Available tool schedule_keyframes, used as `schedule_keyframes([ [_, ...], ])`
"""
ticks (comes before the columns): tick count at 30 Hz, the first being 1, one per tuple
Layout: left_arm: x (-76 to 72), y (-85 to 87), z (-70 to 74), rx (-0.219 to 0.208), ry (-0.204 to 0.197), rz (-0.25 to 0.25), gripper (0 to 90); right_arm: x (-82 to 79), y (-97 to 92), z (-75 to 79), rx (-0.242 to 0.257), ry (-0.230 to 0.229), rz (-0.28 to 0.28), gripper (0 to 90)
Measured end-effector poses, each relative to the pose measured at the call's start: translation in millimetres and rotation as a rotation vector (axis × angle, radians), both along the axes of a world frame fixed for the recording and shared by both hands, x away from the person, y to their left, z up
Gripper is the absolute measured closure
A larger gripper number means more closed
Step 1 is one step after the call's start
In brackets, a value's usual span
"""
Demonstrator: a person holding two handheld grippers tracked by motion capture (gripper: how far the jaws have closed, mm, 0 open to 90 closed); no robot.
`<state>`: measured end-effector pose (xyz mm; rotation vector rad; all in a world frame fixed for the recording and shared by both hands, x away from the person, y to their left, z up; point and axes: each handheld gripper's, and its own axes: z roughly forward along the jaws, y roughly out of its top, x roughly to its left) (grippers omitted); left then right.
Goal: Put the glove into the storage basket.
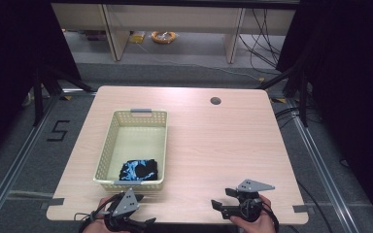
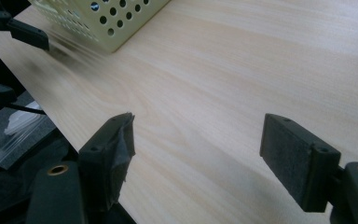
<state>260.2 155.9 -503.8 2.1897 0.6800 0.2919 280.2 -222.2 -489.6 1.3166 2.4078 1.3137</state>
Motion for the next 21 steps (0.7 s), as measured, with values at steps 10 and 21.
schedule_keyframes([
  [10, -0.1, -0.1, -1.3, 0.006, 0.017, -0.014, 17.1, -14.8, 0.3, -2.3, -0.045, 0.009, 0.003, 25.2],
  [21, 0.7, -0.5, -3.0, 0.019, 0.01, -0.007, 17.1, -23.8, -2.5, -6.3, -0.106, -0.02, 0.033, 24.0],
])
